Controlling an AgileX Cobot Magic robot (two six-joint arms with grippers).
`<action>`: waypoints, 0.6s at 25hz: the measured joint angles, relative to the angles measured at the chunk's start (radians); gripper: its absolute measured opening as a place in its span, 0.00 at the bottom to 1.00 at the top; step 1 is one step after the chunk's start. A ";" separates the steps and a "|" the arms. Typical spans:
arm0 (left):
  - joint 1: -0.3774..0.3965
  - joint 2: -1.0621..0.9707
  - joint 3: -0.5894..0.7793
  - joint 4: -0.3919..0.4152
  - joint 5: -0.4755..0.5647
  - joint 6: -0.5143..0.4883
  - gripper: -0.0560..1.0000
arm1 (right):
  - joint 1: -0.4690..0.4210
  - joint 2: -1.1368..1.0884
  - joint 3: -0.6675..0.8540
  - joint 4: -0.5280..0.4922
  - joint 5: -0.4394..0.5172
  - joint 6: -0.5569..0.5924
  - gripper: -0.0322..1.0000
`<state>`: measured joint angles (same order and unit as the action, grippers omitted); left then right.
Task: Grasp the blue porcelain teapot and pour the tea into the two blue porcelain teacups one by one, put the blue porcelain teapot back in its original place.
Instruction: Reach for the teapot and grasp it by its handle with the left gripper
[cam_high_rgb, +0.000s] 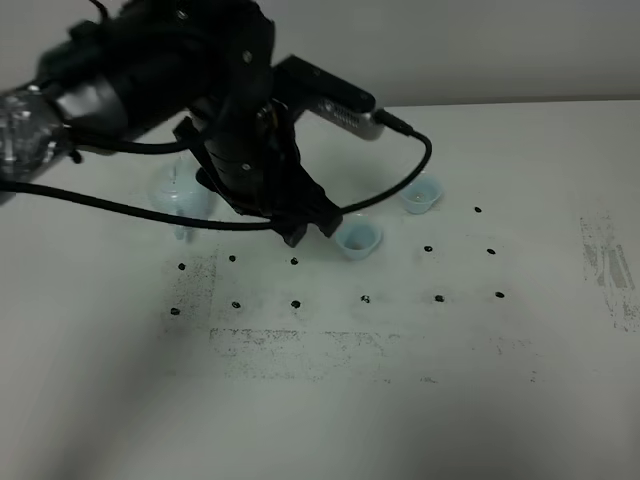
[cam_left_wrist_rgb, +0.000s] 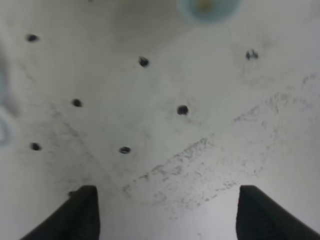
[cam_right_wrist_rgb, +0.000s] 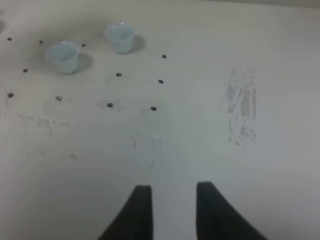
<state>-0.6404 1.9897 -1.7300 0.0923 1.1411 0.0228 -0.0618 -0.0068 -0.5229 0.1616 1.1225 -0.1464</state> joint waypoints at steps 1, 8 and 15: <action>0.000 0.023 0.000 0.002 -0.004 0.007 0.62 | 0.000 0.000 0.000 0.000 0.000 0.000 0.26; 0.011 0.131 0.000 0.120 -0.031 0.019 0.62 | 0.000 0.000 0.000 0.000 0.000 0.000 0.26; 0.061 0.156 0.000 0.178 -0.075 0.106 0.62 | 0.000 0.000 0.000 0.004 0.000 0.000 0.26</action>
<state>-0.5799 2.1452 -1.7300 0.2704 1.0659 0.1293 -0.0618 -0.0068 -0.5229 0.1658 1.1225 -0.1464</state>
